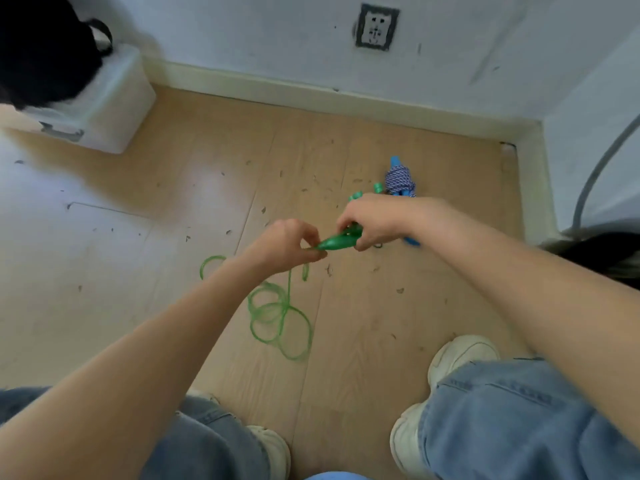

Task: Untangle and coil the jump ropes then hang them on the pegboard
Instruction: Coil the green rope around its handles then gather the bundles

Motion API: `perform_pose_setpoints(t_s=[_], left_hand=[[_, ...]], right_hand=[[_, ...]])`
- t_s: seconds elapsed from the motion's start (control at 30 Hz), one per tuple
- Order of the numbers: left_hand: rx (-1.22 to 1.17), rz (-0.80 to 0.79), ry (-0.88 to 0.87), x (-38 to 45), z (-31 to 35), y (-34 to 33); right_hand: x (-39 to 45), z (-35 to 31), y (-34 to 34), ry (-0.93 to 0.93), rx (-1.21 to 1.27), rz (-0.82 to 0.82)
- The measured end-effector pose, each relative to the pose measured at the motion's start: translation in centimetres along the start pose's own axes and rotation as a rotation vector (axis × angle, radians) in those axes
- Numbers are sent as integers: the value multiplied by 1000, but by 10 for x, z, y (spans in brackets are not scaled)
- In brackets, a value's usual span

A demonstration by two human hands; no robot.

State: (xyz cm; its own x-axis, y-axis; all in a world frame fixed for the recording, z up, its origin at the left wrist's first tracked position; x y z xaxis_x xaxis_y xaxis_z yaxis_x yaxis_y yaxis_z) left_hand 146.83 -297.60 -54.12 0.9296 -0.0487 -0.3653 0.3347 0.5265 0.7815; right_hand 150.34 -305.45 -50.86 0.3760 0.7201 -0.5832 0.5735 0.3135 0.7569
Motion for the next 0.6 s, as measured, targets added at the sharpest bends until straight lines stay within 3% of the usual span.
perform_pose_setpoints(t_s=[0.1,0.23,0.3,0.37,0.47,0.6], left_hand=[[186,-49,19,-24,14,32],[566,147,224,-63,-2,97],[669,142,320,-83,-10,118],[596,89,265,-93,0,120],[183,89,21,-104,53,118],[-224,69,-106,-116,95,124]], right_hand=[[-43,-6,41,-46,-46,57],[-96,-6,71,-124,-86,169],[-117,-7,81,-173,-119,225],[-129,-19,84,-131,-61,244],[-138,-56,90,3,24,269],[-152,-83,122,78,-16,462]])
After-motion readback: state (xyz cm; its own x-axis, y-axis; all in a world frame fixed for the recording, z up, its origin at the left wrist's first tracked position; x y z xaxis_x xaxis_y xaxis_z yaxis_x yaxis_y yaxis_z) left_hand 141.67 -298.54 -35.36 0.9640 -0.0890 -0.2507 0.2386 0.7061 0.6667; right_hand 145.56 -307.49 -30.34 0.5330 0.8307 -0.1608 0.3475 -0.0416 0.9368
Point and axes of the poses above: each hand's wrist, its own x-axis towards the middle knuckle, its own y-axis out of the back of the hand, z = x × y, the point moved 9 cm from there along x, towards the middle knuckle, and after that the axes turned 5 degrees about y, right-handed, at the moved point
